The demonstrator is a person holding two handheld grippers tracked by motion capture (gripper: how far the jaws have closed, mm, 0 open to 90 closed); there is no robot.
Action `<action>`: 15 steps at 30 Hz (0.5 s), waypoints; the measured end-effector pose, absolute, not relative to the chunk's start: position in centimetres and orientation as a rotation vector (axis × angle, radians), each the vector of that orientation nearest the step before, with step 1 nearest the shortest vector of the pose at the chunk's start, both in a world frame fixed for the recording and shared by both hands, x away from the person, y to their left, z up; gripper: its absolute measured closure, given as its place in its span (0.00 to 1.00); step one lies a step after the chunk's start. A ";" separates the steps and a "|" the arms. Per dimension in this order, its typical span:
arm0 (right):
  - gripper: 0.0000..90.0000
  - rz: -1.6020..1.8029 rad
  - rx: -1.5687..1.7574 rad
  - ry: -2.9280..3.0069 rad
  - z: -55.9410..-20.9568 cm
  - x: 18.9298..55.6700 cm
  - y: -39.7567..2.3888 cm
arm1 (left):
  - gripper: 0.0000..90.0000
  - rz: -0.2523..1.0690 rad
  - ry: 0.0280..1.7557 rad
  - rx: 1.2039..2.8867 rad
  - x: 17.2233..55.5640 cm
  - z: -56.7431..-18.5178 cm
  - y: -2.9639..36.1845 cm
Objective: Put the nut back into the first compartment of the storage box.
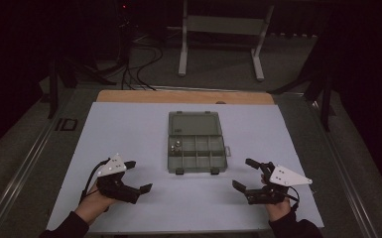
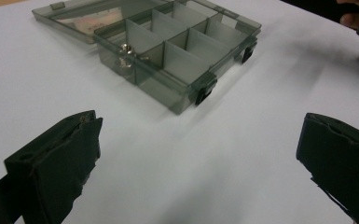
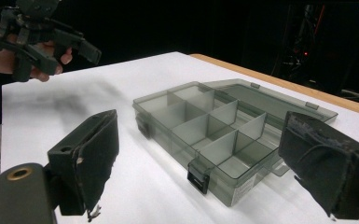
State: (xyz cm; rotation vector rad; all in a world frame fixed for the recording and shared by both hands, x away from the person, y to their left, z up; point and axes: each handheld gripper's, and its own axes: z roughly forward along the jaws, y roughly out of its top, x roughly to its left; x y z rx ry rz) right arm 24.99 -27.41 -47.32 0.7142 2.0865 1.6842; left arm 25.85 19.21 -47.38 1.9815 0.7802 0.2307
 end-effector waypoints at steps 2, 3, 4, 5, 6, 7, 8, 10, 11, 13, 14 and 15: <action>0.14 1.683 0.712 2.087 -47.3 25.0 -27.4 | 0.00 0.235 0.780 1.989 25.5 -47.7 19.5; 0.14 1.684 0.712 2.087 -47.3 25.0 -27.4 | 0.00 0.238 0.783 1.987 25.4 -47.8 19.6; 0.14 1.683 0.712 2.087 -47.3 25.0 -27.4 | 0.00 0.240 0.790 1.988 25.2 -48.0 19.8; 0.14 1.684 0.712 2.087 -47.3 25.0 -27.4 | 0.00 0.238 0.791 1.988 25.1 -48.2 19.9; 0.14 1.685 0.713 2.087 -47.3 25.0 -27.4 | 0.00 0.240 0.791 1.994 25.0 -48.3 20.1; 0.14 1.684 0.713 2.087 -47.3 25.0 -27.4 | 0.00 0.249 0.793 1.996 24.9 -48.5 20.3; 0.14 1.685 0.712 2.087 -47.3 25.0 -27.4 | 0.00 0.248 0.794 1.994 24.8 -48.6 20.4; 0.14 1.684 0.712 2.088 -47.3 24.9 -27.4 | 0.00 0.252 0.804 2.010 24.5 -49.0 20.7; 0.14 1.684 0.715 2.090 -47.3 24.9 -27.4 | 0.00 0.249 0.805 2.019 24.4 -49.1 20.8; 0.14 1.684 0.714 2.089 -47.3 24.9 -27.4 | 0.00 0.251 0.797 2.036 24.2 -49.4 20.9; 0.14 1.683 0.714 2.089 -47.3 24.9 -27.4 | 0.00 0.254 0.791 2.045 24.1 -49.5 20.9; 0.14 1.683 0.715 2.090 -47.3 24.9 -27.4 | 0.00 0.248 0.790 2.045 24.0 -49.5 21.0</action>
